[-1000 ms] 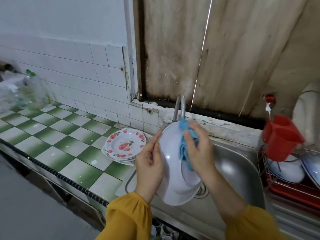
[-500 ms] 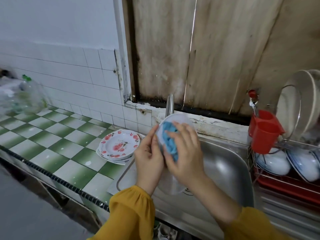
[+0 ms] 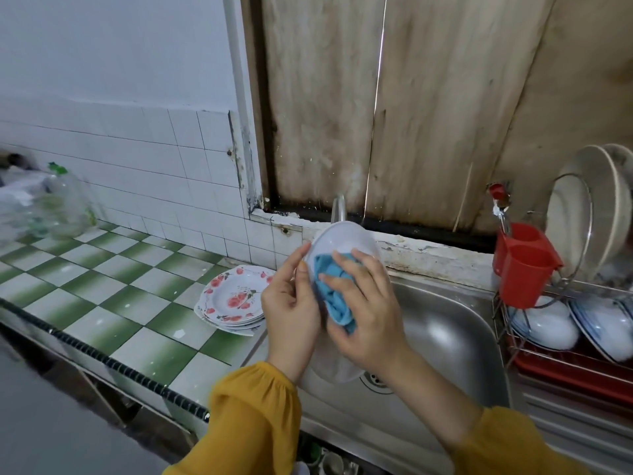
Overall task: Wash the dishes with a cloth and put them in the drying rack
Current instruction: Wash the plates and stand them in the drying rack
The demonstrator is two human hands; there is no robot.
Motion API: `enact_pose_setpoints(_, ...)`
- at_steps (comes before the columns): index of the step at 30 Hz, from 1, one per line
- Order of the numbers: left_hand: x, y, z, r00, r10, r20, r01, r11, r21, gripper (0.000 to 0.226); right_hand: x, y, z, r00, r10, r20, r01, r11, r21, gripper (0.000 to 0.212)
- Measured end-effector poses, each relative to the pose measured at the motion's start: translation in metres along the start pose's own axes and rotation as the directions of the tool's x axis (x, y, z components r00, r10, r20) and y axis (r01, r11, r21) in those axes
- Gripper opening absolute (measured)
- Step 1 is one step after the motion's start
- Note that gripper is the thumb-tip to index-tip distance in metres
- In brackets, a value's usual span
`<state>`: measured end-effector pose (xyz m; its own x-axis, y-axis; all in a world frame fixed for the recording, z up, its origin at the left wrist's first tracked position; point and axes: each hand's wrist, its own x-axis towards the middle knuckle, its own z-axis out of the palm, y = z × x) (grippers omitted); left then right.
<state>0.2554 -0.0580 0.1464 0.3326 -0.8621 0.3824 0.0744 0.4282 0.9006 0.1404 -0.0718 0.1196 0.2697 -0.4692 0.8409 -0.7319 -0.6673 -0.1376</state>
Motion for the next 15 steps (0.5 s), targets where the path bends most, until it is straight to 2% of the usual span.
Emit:
enact_pose_setpoints(1,0.000,0.000,-0.004,1.000,-0.002,-0.005,0.002,1.000,0.003,0.032,0.000,0.004,0.000,1.000,0.002,0.008,-0.003,0.999,0.049,0.035)
enact_pose_setpoints(2,-0.001,-0.002,-0.007,1.000,-0.005,-0.001,0.005,1.000,0.004,0.031,0.003,0.008,-0.001,0.997,0.073,-0.003,-0.072,0.990,0.122,0.033)
enact_pose_setpoints(3,-0.003,-0.003,-0.009,1.000,-0.012,0.009,0.011,1.000,0.007,0.029,0.008,0.010,-0.002,0.974,0.224,-0.031,-0.212,0.953,0.217,0.028)
enact_pose_setpoints(4,-0.007,-0.003,-0.009,1.000,-0.018,0.024,0.018,1.000,0.005,0.028,0.017,0.011,-0.004,0.898,0.436,-0.055,-0.398,0.861,0.316,0.021)
enact_pose_setpoints(5,-0.010,-0.002,-0.008,0.999,-0.021,0.042,0.021,1.000,0.005,0.026,0.028,0.013,-0.007,0.778,0.626,-0.049,-0.560,0.728,0.395,0.011)
enact_pose_setpoints(6,-0.014,0.000,-0.007,0.999,-0.019,0.051,0.019,1.000,0.003,0.026,0.037,0.015,-0.007,0.662,0.749,-0.026,-0.674,0.610,0.418,0.006)
enact_pose_setpoints(7,-0.017,0.002,-0.005,0.998,-0.013,0.056,0.013,1.000,0.004,0.026,0.043,0.014,-0.007,0.611,0.791,-0.029,-0.730,0.578,0.364,0.008)
enact_pose_setpoints(8,-0.019,0.003,-0.004,0.998,-0.007,0.055,0.006,1.000,0.007,0.026,0.044,0.009,-0.005,0.647,0.759,-0.070,-0.720,0.639,0.271,0.015)
enact_pose_setpoints(9,-0.019,0.005,-0.004,0.999,0.000,0.049,0.000,1.000,0.014,0.027,0.043,0.002,-0.004,0.730,0.675,-0.108,-0.650,0.734,0.198,0.026)
enact_pose_setpoints(11,-0.014,0.007,-0.006,1.000,0.001,0.023,-0.001,1.000,0.018,0.030,0.029,-0.015,0.002,0.908,0.406,-0.107,-0.395,0.912,0.113,0.039)
enact_pose_setpoints(12,-0.009,0.008,-0.007,1.000,-0.014,0.007,0.014,1.000,-0.003,0.031,0.018,-0.020,0.006,0.963,0.256,-0.083,-0.250,0.965,0.073,0.039)
enact_pose_setpoints(13,-0.005,0.008,-0.009,0.999,-0.037,-0.013,0.037,0.999,-0.033,0.031,0.006,-0.021,0.009,0.992,0.108,-0.063,-0.105,0.994,0.042,0.038)
enact_pose_setpoints(15,0.003,0.009,-0.013,0.995,-0.071,-0.071,0.064,0.994,-0.087,0.032,-0.021,-0.007,0.012,0.985,-0.161,-0.068,0.160,0.987,-0.018,0.036)
